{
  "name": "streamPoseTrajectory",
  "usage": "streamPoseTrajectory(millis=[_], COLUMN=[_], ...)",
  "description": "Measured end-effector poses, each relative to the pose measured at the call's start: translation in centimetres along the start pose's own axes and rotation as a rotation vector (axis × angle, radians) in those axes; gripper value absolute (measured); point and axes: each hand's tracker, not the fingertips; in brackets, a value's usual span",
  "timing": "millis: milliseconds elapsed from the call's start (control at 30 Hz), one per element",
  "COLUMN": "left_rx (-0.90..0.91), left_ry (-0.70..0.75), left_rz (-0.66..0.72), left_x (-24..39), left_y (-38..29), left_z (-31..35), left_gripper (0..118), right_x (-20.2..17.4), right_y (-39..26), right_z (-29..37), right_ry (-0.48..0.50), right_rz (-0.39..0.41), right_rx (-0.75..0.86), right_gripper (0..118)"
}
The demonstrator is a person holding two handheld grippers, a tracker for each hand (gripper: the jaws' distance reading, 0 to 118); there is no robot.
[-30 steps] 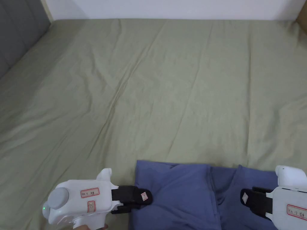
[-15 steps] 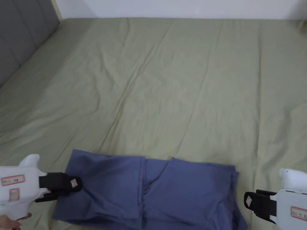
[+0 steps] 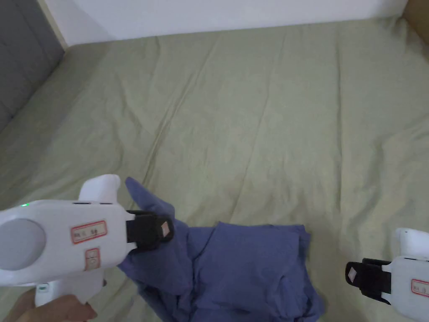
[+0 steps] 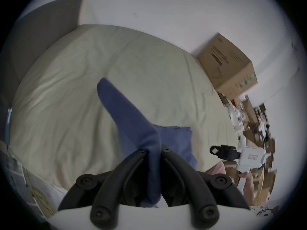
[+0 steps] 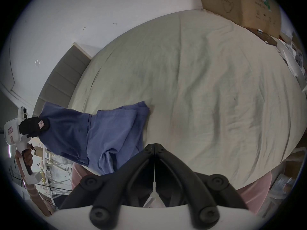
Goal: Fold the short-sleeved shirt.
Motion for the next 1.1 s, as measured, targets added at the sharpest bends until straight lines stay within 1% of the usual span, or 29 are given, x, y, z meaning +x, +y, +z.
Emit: streamPoseTrajectory(millis=[67,133,167,200,233,267,300,333,400,433,467,567,600,633,700,733,800,833,900,1100], left_rx=[-0.051,-0.117,-0.153,-0.195,-0.237,-0.272,-0.310,-0.335,-0.361,-0.364,-0.360,-0.279,-0.241,-0.207,-0.182,-0.196,-0.230,-0.236,-0.284,-0.342], left_ry=[-0.079,-0.120,-0.141,-0.163,-0.169,-0.156,-0.154,-0.155,-0.175,-0.165,-0.175,-0.193,-0.173,-0.152,-0.078,-0.027,-0.009,-0.025,-0.070,-0.138], left_rz=[-0.019,-0.014,-0.034,-0.087,-0.117,-0.137,-0.161,-0.168,-0.151,-0.121,-0.108,-0.055,-0.040,-0.036,-0.028,-0.022,-0.016,-0.010,0.058,0.011], left_x=[2.4,4.6,5.6,6.8,7.9,8.8,9.4,9.8,9.8,9.6,9.3,7.6,6.7,5.9,4.2,3.4,3.2,2.7,2.9,6.5], left_y=[0.1,-0.3,-0.6,-1.1,-1.7,-2.4,-3.0,-3.8,-4.5,-4.4,-4.1,-2.9,-2.6,-2.4,-2.5,-2.8,-3.6,-4.2,-5.4,-7.7], left_z=[-2.6,-5.8,-7.0,-8.4,-9.8,-11.2,-12.4,-13.4,-14.5,-14.4,-13.9,-11.6,-10.7,-9.9,-9.5,-9.9,-10.0,-10.6,-11.8,-15.5], left_gripper=[9,9,10,14,22,22,26,35,72,86,87,86,79,57,4,2,2,2,2,2], right_x=[0.8,1.7,2.1,2.7,3.2,3.9,4.5,5.0,5.8,6.0,6.1,5.7,5.6,5.5,5.4,5.4,5.2,5.1,5.0,4.4], right_y=[-0.2,-0.6,-0.8,-1.1,-1.3,-1.6,-1.8,-2.0,-2.4,-2.6,-2.6,-2.7,-2.7,-2.6,-2.4,-2.4,-2.3,-2.2,-2.2,-2.2], right_z=[0.5,1.0,1.1,1.3,1.4,1.5,1.6,1.6,1.8,2.0,2.3,3.6,3.9,4.1,4.1,4.1,3.6,3.3,2.8,2.3], right_ry=[-0.003,-0.012,-0.017,-0.020,-0.026,-0.033,-0.035,-0.040,-0.053,-0.062,-0.068,-0.100,-0.103,-0.098,-0.078,-0.070,-0.057,-0.057,-0.053,-0.046], right_rz=[-0.015,-0.028,-0.037,-0.047,-0.066,-0.099,-0.128,-0.149,-0.164,-0.166,-0.164,-0.145,-0.141,-0.136,-0.133,-0.134,-0.131,-0.127,-0.117,-0.083], right_rx=[0.007,0.010,0.009,0.012,0.014,0.013,0.015,0.016,0.007,0.006,0.006,0.035,0.045,0.056,0.072,0.073,0.074,0.071,0.059,0.025], right_gripper=[0,0,0,0,0,0,0,0,0,0,0,0,0,0,0,0,0,0,0,0])
